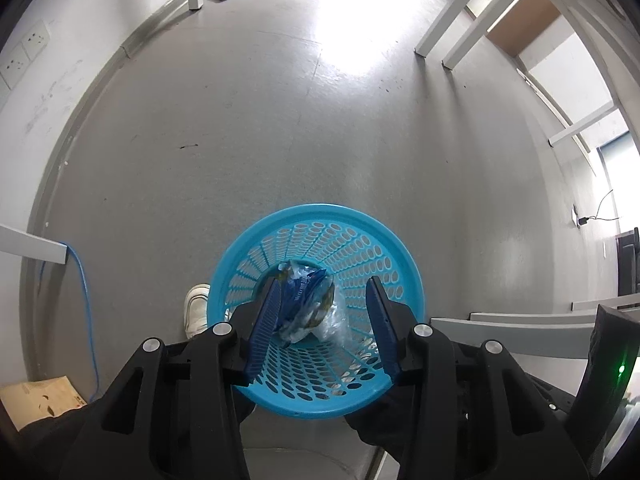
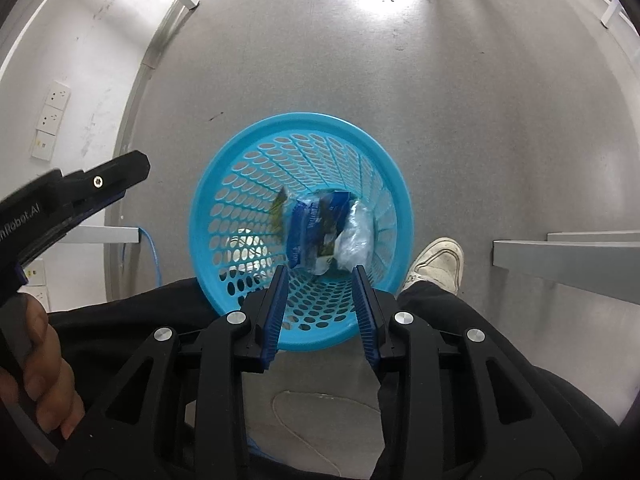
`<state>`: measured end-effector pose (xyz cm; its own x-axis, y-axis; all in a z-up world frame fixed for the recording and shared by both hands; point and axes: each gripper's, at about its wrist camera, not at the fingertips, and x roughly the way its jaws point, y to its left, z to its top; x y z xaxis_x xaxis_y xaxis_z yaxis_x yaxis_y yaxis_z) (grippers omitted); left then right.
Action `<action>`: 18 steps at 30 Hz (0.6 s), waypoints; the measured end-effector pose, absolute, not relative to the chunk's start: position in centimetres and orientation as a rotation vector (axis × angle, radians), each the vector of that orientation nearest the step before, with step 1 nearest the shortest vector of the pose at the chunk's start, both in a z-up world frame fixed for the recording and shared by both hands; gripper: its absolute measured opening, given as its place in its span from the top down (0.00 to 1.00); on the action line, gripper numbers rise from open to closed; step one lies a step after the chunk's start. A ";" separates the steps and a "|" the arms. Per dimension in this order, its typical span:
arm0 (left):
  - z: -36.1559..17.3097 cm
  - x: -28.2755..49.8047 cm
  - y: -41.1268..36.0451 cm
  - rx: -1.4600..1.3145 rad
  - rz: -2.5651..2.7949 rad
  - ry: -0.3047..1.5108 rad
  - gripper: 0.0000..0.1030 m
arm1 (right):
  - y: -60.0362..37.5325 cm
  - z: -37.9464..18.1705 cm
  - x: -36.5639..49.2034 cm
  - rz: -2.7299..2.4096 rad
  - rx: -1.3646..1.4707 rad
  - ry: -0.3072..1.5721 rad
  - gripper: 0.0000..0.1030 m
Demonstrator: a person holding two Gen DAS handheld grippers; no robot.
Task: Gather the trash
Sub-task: 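Open both grippers to drop the wrapper and clear bag into the basket, then raise both grippers back toward the sponge and plastic bag on the table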
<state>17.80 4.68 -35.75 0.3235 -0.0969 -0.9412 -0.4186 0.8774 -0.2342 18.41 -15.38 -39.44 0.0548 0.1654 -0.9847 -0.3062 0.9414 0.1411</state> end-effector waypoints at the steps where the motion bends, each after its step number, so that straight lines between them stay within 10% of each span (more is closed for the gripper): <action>1: -35.7 17.6 4.6 -0.481 0.228 1.235 0.58 | -15.5 -39.4 18.4 0.358 -0.115 1.474 0.69; 18: -32.0 12.2 4.7 -0.471 0.256 1.165 0.45 | -17.1 -32.0 14.1 0.411 -0.174 1.257 0.49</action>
<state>12.17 4.67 -31.99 0.3807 -0.0480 -0.9234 -0.4301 0.8749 -0.2228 14.06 -17.09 -32.02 0.2473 0.2055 -0.9469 -0.3938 0.9142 0.0955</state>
